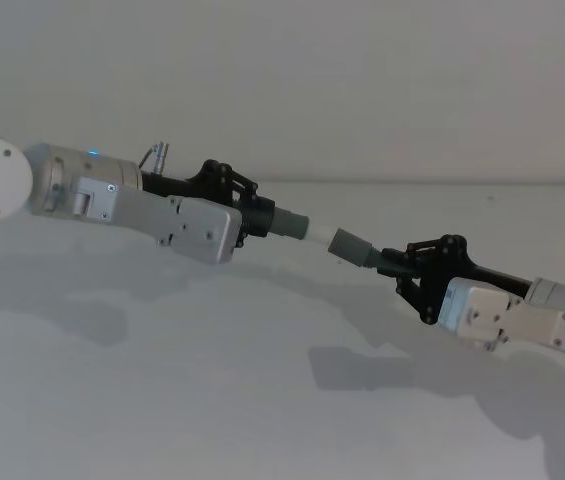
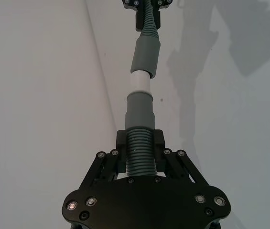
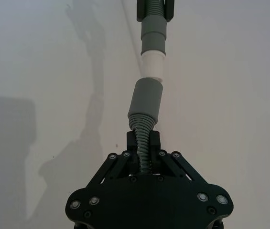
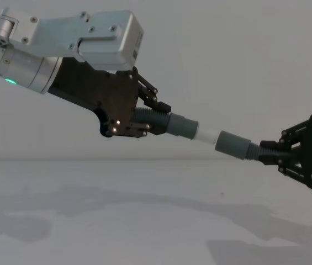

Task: Use both hands to pick up one end of the pipe from the table, align the ends, and insert them.

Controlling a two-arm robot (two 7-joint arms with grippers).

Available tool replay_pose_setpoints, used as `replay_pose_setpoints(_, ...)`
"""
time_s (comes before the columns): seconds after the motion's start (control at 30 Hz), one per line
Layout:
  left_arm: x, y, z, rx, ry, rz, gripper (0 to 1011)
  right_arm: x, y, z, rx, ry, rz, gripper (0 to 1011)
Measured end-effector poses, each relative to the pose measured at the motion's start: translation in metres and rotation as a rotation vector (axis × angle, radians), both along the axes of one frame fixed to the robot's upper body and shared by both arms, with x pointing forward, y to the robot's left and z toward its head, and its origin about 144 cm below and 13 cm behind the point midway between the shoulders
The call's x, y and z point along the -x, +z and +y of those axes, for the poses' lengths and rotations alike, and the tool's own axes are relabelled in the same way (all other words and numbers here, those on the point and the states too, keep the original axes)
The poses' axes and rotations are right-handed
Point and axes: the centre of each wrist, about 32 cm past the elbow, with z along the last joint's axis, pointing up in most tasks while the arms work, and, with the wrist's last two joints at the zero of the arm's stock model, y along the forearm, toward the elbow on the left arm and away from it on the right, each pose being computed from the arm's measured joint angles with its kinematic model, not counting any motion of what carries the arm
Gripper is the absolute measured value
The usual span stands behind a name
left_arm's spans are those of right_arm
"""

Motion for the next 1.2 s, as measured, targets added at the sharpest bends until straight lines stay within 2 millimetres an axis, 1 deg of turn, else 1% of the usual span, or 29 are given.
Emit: replay_pose_setpoints(1.2,0.0000,0.0000,-0.0001,0.000,0.000,0.000,305,-0.0009,-0.0004,-0.0025,0.002,0.001,-0.046,119)
